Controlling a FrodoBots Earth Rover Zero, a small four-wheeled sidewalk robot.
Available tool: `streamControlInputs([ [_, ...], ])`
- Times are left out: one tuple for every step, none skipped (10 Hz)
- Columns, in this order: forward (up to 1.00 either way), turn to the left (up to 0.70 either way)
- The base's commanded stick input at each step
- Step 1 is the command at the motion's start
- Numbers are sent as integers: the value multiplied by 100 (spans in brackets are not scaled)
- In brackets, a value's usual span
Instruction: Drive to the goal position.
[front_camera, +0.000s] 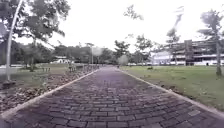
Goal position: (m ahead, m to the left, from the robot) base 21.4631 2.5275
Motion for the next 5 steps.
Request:
streamControlInputs([
  [70,0],
  [70,0],
  [70,0],
  [70,0],
  [70,0],
])
